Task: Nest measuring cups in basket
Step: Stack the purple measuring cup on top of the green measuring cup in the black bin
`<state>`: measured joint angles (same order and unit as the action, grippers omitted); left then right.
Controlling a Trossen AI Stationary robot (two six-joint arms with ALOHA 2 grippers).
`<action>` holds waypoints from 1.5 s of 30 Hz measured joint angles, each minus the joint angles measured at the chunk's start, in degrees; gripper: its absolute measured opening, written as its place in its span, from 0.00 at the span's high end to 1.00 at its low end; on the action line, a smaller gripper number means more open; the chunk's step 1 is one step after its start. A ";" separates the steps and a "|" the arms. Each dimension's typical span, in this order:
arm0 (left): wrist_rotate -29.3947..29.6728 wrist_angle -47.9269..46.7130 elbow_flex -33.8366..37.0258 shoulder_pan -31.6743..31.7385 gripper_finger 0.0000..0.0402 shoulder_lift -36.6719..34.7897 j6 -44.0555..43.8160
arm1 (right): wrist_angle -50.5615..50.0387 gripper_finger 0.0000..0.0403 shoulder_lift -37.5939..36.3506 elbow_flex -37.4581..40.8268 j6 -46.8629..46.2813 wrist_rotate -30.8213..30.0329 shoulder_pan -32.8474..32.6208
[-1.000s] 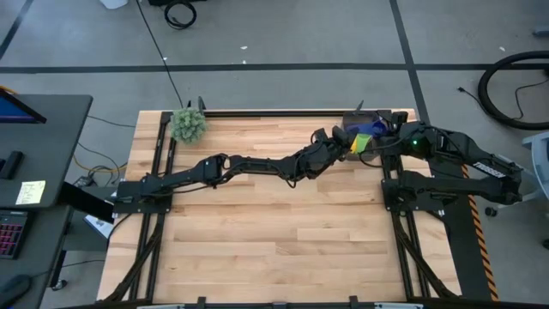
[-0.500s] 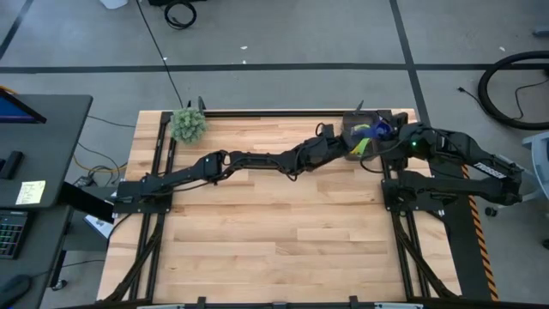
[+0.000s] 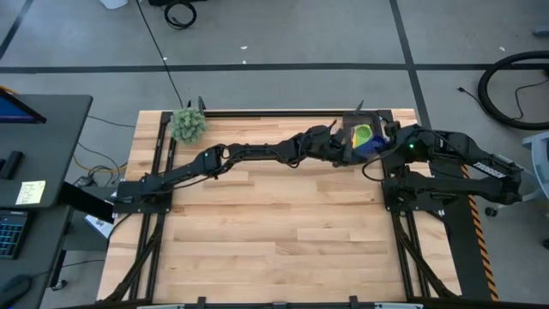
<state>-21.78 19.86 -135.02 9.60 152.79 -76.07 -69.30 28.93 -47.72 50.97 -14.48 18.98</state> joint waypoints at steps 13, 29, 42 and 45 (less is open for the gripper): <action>-21.46 -3.16 0.02 3.32 0.94 -0.04 -0.33 | -0.70 0.96 1.30 -0.04 -6.46 -2.44 0.02; -35.08 11.08 0.02 9.30 0.97 -2.58 -8.80 | 1.69 0.96 6.84 1.19 -5.74 8.12 9.33; -34.90 16.73 0.02 9.78 0.97 -4.31 -12.28 | 6.74 0.96 -0.70 5.90 -8.12 8.81 18.86; -33.99 16.41 0.02 9.55 0.97 -4.31 -12.28 | 7.12 0.96 -0.83 5.90 -11.74 10.10 20.91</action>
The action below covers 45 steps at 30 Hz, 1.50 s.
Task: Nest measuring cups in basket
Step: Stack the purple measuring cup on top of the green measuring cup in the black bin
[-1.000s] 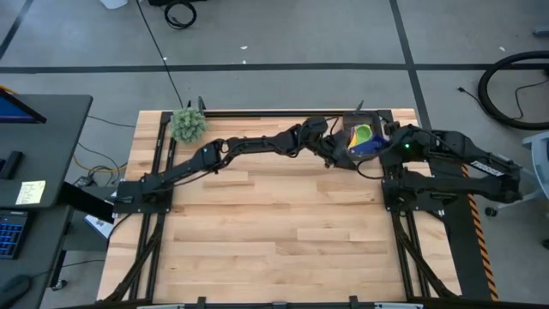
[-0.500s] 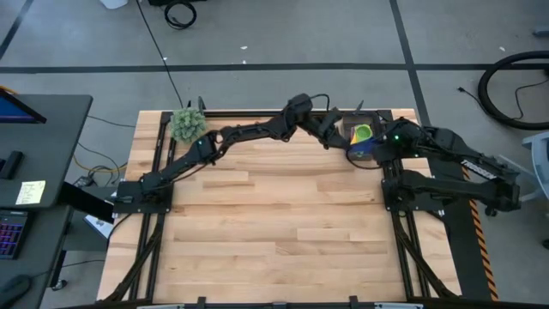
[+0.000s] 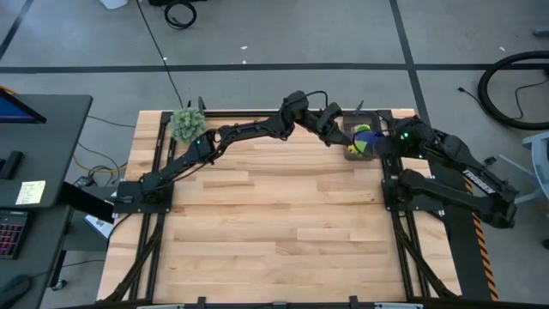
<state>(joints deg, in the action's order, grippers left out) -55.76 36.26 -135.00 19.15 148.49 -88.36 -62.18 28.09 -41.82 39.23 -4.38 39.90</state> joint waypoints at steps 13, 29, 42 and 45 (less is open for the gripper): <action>-0.42 1.21 0.00 -0.78 0.97 0.00 0.00 | -2.38 0.96 1.15 -1.70 10.33 8.97 2.08; -3.46 3.18 0.00 -0.62 0.97 0.00 0.00 | 1.64 0.96 7.39 -1.79 17.37 -2.01 4.44; -4.51 3.89 0.00 0.35 0.97 0.00 -0.02 | 4.56 0.96 11.26 -7.51 -12.32 4.31 15.42; -4.20 4.56 0.00 1.05 0.97 0.00 -0.02 | 4.22 0.96 13.23 -10.13 -22.89 4.66 16.31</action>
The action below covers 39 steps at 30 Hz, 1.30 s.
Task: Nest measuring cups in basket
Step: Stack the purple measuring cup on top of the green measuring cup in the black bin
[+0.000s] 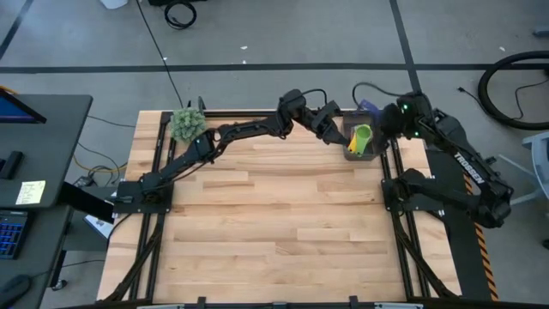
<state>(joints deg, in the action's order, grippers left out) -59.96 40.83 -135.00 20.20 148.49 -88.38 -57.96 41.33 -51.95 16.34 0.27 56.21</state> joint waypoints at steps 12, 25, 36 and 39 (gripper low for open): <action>-3.59 3.53 0.00 6.01 0.98 0.00 0.52 | -2.22 0.96 4.46 -1.81 -41.21 1.90 0.08; -12.29 3.56 0.00 15.90 0.99 0.00 1.60 | -1.11 0.96 8.79 -1.81 -56.34 0.72 -3.86; -14.19 3.53 0.00 20.68 0.99 0.00 3.56 | -3.40 0.96 9.53 -1.81 -79.69 -8.59 -10.24; -15.26 3.53 0.00 21.84 0.99 0.00 3.61 | -2.91 0.96 10.68 -1.81 -87.41 -12.80 -10.96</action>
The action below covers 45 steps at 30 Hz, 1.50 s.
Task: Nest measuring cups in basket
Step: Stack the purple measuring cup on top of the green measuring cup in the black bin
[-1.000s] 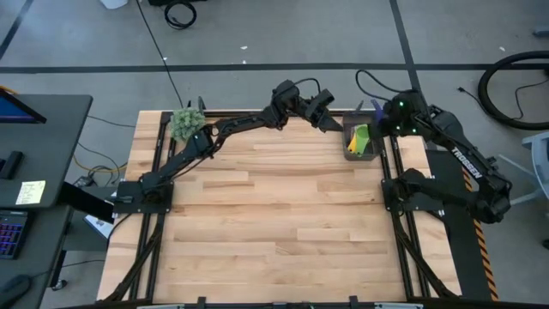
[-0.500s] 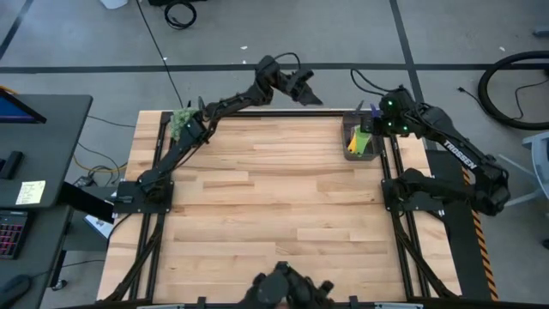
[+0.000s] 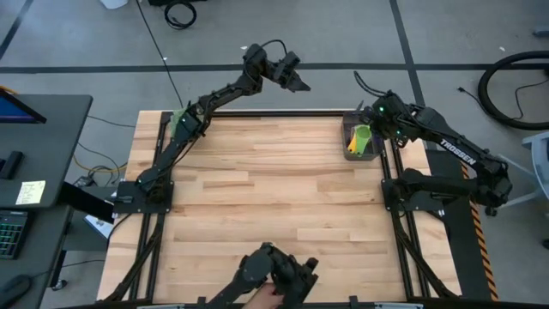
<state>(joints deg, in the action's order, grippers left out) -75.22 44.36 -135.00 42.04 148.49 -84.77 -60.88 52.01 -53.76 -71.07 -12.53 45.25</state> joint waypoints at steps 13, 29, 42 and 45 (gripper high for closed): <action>-1.92 0.00 0.00 1.58 0.98 0.00 2.08 | 13.28 0.96 10.76 0.00 8.16 0.26 -3.85; -2.05 0.00 0.00 2.20 0.97 0.00 1.97 | 8.42 0.96 12.24 -0.04 87.87 7.35 -1.92; -2.07 0.00 0.00 -0.57 0.97 0.00 2.03 | 8.11 0.96 12.64 3.59 102.30 12.86 8.55; -2.09 0.00 0.00 -1.07 0.97 0.02 2.03 | 10.81 0.96 12.62 5.98 104.20 14.22 9.92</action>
<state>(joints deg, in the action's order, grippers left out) -77.32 44.36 -135.00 40.97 148.51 -82.74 -50.07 64.63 -47.77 33.12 1.69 55.17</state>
